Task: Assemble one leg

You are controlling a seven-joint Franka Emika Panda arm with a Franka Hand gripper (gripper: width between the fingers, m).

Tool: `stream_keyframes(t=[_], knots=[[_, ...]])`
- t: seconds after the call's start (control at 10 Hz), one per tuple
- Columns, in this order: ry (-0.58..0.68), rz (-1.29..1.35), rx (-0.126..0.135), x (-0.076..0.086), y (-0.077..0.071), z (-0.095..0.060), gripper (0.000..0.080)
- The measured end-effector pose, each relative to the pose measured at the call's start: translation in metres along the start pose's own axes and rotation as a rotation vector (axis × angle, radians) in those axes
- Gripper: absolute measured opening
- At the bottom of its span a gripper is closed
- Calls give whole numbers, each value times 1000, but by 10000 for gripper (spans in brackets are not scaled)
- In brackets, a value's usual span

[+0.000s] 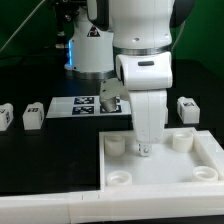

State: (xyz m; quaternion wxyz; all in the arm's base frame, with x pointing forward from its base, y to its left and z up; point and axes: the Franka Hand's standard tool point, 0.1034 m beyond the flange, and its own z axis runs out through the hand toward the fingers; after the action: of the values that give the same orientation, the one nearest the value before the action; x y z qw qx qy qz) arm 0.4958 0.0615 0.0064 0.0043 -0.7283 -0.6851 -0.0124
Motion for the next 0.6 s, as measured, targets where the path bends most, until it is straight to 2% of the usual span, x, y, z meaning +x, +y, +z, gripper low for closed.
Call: stream_keyframes(t=[0.2,0.4,0.6], knots=[[0,26,-8,-1,1,-6,649],[-5,145,-23,5,-9,-29,649],[-1,544,-8,29,-24,-42,649]])
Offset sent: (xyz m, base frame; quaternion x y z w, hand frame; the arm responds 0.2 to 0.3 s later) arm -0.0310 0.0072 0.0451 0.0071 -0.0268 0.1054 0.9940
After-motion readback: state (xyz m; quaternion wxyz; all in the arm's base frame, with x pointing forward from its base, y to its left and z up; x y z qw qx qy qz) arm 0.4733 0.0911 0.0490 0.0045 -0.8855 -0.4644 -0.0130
